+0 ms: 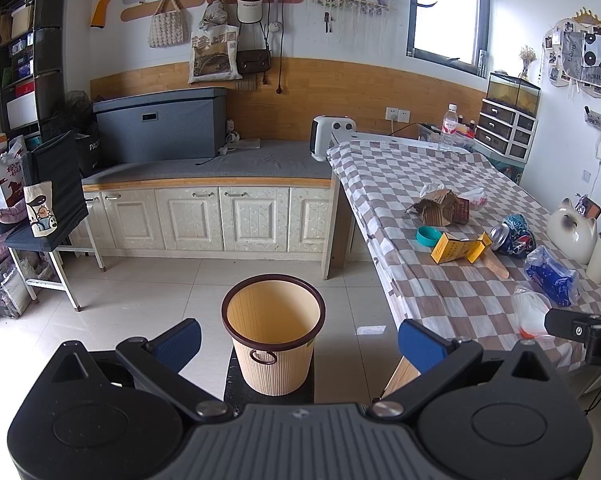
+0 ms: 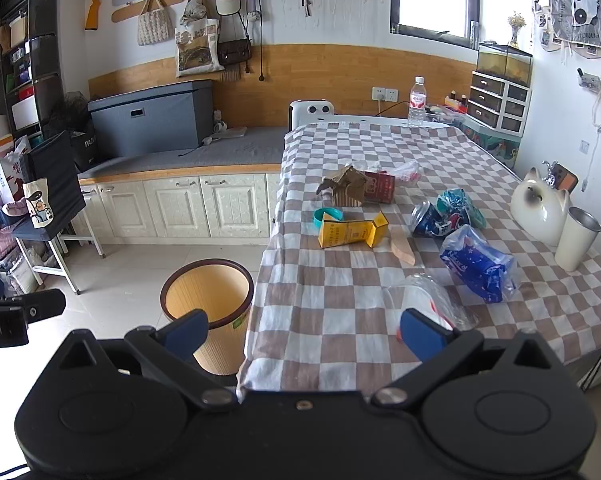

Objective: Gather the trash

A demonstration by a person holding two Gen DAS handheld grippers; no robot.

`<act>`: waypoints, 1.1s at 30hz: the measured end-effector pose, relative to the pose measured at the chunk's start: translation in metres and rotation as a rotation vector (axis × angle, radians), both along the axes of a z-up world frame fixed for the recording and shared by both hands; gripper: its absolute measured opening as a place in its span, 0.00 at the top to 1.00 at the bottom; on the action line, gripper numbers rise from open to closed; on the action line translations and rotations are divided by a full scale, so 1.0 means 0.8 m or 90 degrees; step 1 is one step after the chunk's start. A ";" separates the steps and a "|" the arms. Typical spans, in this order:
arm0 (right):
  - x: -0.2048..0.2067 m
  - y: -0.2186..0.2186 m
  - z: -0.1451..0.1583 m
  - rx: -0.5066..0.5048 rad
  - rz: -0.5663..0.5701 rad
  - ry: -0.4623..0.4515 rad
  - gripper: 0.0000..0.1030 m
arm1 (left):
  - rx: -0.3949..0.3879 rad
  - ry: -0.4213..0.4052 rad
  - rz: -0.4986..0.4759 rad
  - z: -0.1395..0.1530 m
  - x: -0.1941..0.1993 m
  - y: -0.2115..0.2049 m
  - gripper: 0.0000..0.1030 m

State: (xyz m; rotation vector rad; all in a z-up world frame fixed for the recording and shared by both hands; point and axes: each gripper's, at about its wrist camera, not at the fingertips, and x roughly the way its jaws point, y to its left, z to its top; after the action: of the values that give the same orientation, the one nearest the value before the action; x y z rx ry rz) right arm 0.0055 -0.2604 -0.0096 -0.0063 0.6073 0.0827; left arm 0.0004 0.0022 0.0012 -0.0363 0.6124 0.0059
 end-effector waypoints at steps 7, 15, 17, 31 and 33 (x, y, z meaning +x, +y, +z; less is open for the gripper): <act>0.000 0.000 -0.001 -0.001 0.001 0.000 0.00 | 0.000 0.000 0.000 0.000 0.000 0.000 0.00; 0.001 0.000 -0.002 -0.001 0.001 0.000 0.00 | 0.000 0.000 0.000 0.000 0.000 0.000 0.00; 0.001 0.000 -0.002 -0.001 0.001 0.000 0.00 | -0.001 0.000 0.000 0.000 0.000 0.000 0.00; -0.002 0.002 -0.003 0.000 0.002 0.001 0.00 | 0.000 0.000 0.000 0.000 0.000 0.000 0.00; -0.002 0.001 -0.004 0.000 0.002 0.001 0.00 | 0.000 -0.001 0.000 0.000 0.000 0.000 0.00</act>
State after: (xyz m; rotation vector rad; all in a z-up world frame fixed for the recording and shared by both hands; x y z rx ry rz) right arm 0.0041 -0.2592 -0.0127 -0.0076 0.6093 0.0859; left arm 0.0001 0.0019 0.0010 -0.0365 0.6115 0.0063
